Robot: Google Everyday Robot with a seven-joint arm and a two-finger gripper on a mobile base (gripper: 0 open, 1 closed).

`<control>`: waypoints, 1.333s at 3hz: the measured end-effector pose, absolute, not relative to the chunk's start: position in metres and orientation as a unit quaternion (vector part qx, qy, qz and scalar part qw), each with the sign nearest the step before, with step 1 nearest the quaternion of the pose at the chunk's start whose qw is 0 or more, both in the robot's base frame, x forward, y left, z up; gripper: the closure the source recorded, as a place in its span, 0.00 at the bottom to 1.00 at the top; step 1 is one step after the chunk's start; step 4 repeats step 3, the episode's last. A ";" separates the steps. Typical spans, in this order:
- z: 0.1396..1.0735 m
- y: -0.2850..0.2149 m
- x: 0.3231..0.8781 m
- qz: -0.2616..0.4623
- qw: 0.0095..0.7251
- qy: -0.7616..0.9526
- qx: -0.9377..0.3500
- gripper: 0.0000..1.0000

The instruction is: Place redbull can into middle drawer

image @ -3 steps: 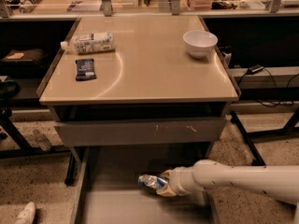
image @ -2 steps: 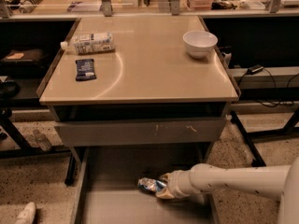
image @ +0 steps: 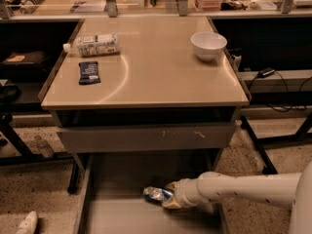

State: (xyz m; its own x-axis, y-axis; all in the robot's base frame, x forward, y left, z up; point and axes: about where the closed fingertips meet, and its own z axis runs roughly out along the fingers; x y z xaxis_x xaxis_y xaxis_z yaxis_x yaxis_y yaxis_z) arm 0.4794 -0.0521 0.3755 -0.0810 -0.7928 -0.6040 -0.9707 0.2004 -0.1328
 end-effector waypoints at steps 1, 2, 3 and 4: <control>0.375 -0.052 0.479 0.154 0.289 0.719 -0.613 0.35; 0.375 -0.052 0.479 0.154 0.289 0.719 -0.613 0.11; 0.375 -0.052 0.479 0.154 0.289 0.719 -0.613 0.00; 0.375 -0.052 0.479 0.154 0.289 0.719 -0.613 0.00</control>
Offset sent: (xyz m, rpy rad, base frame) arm 0.0000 0.0000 0.0000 0.0000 0.0000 0.0000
